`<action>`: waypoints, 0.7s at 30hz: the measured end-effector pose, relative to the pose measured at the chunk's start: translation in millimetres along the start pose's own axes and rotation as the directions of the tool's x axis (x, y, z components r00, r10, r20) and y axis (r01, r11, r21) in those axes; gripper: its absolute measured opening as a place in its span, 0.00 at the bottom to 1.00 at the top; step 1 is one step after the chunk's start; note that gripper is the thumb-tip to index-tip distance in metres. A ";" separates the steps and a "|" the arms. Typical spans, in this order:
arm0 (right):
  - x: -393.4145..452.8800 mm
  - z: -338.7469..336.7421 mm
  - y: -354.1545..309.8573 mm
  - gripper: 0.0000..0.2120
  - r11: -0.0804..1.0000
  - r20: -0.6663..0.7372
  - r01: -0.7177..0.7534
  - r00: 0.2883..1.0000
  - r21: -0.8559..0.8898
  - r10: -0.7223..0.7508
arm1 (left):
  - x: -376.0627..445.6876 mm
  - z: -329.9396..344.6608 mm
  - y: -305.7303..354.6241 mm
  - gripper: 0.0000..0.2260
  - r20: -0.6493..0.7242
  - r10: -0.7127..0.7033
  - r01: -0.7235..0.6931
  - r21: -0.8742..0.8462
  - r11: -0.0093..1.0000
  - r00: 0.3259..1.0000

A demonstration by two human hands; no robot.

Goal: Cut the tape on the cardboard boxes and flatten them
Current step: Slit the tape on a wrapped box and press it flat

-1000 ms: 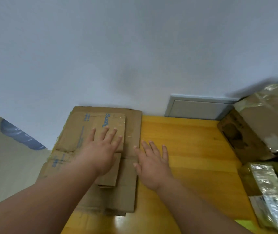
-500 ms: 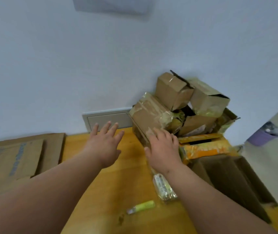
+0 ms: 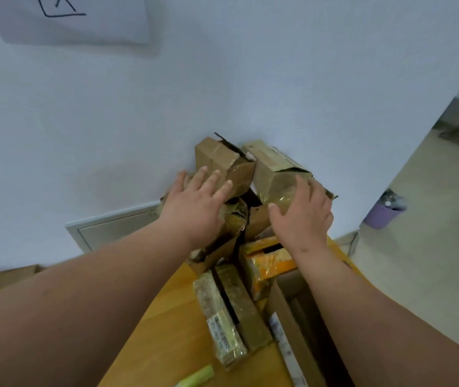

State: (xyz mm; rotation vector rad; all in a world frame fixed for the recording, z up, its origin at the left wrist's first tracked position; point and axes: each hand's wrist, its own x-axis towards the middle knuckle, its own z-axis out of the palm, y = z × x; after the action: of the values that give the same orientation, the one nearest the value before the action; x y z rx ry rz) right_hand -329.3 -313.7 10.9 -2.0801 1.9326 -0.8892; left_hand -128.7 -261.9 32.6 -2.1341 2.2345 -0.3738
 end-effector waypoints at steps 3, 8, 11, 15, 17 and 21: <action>23.9 -2.9 10.7 0.45 0.996 0.049 -0.082 0.996 0.021 0.080 | 20.6 -2.6 21.7 0.35 -0.004 0.037 -0.037 -0.019 0.999 0.999; 61.4 6.4 23.8 0.56 0.985 0.196 -0.149 0.972 0.090 0.129 | 46.5 3.6 44.6 0.35 -0.001 0.043 -0.043 -0.007 0.999 0.999; 73.3 15.3 27.3 0.58 0.977 0.269 -0.160 0.956 0.140 0.118 | 54.3 8.7 52.5 0.35 0.013 0.023 -0.024 0.018 1.000 1.000; 84.7 22.7 33.0 0.58 0.958 0.338 -0.202 0.933 0.204 0.125 | 57.6 16.0 63.3 0.35 0.071 -0.032 0.028 0.050 0.998 0.997; 87.5 22.8 32.4 0.57 0.950 0.333 -0.201 0.936 0.237 0.115 | 55.2 17.8 68.0 0.35 0.081 -0.070 0.066 0.054 0.996 0.994; 90.4 15.0 33.6 0.52 0.921 0.308 -0.214 0.945 0.324 0.111 | 51.0 11.6 78.3 0.35 0.097 -0.101 0.094 0.077 0.993 0.990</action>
State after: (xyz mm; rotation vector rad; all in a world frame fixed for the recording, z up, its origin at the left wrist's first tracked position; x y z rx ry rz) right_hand -351.5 -408.7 9.8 -1.7035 1.6282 -0.7828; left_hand -206.4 -311.5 13.6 -2.1789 2.0376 -0.3364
